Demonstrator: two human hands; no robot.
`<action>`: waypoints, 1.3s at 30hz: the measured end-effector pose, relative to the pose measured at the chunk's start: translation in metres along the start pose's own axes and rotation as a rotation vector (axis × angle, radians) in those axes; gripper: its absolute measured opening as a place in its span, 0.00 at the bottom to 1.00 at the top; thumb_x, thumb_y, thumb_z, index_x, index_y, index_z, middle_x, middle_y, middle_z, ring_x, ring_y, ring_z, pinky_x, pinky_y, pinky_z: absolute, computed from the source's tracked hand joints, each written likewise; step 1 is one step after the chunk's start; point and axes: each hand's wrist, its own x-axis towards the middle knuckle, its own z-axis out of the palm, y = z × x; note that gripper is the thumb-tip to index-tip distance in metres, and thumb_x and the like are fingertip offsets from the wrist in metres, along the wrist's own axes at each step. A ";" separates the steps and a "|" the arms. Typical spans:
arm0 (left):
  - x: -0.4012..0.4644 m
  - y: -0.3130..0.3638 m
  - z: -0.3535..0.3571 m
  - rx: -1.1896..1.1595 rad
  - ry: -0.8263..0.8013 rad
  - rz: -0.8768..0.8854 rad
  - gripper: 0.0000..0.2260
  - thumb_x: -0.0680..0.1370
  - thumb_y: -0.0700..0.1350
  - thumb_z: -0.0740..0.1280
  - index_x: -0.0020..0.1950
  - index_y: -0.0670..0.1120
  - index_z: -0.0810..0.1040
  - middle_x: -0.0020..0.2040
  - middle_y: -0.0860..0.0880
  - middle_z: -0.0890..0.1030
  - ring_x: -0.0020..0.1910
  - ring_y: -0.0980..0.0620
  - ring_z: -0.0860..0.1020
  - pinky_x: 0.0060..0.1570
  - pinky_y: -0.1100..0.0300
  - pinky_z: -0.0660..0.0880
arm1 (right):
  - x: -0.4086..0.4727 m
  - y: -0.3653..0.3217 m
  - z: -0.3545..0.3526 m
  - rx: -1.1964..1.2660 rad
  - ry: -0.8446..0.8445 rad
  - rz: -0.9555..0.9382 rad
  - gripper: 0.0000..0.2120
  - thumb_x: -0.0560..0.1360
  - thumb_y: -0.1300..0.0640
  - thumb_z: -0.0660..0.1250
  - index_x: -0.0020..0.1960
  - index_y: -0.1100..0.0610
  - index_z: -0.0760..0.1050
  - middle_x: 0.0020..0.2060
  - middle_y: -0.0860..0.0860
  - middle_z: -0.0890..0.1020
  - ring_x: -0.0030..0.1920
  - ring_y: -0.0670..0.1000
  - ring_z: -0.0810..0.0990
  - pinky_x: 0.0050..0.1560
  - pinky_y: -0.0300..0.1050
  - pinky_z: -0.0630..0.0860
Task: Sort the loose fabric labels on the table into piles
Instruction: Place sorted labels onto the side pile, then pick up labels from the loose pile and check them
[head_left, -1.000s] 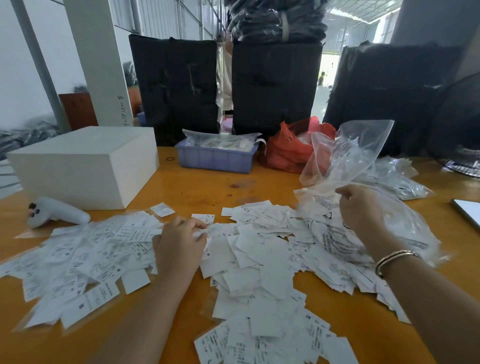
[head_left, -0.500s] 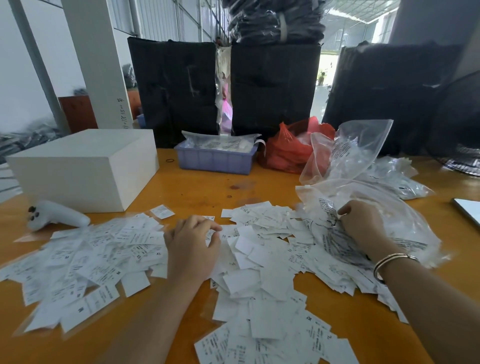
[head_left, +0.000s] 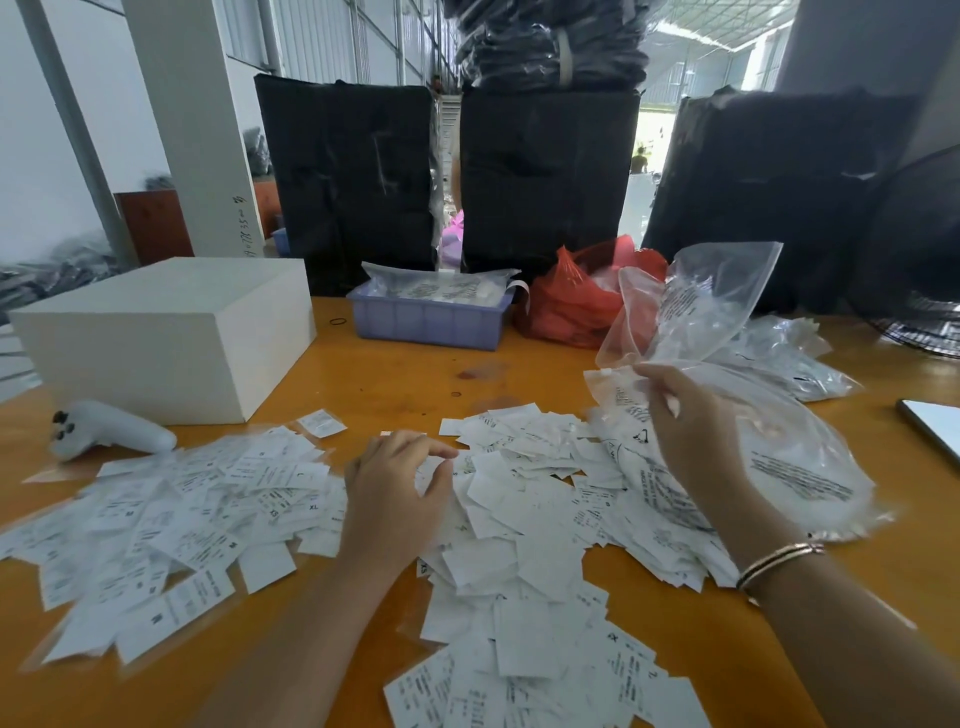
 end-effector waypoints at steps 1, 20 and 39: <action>0.000 0.002 0.000 -0.032 -0.031 0.023 0.06 0.75 0.48 0.65 0.47 0.50 0.82 0.49 0.54 0.80 0.54 0.50 0.75 0.55 0.54 0.64 | -0.004 -0.012 0.003 0.121 -0.046 -0.018 0.13 0.77 0.65 0.63 0.58 0.55 0.77 0.43 0.49 0.83 0.39 0.55 0.81 0.45 0.48 0.79; 0.002 0.006 -0.005 -0.722 -0.024 -0.336 0.01 0.77 0.41 0.67 0.46 0.47 0.77 0.40 0.60 0.84 0.40 0.66 0.80 0.34 0.76 0.71 | -0.062 -0.063 0.068 -0.079 -0.543 -0.137 0.15 0.77 0.47 0.60 0.61 0.47 0.76 0.54 0.43 0.77 0.54 0.46 0.72 0.57 0.43 0.65; 0.002 0.008 -0.005 -0.818 -0.088 -0.350 0.11 0.74 0.46 0.70 0.53 0.58 0.75 0.33 0.57 0.77 0.35 0.63 0.76 0.38 0.75 0.72 | -0.058 -0.059 0.056 0.879 -0.176 0.500 0.15 0.78 0.62 0.62 0.55 0.42 0.76 0.26 0.43 0.75 0.30 0.41 0.71 0.34 0.30 0.71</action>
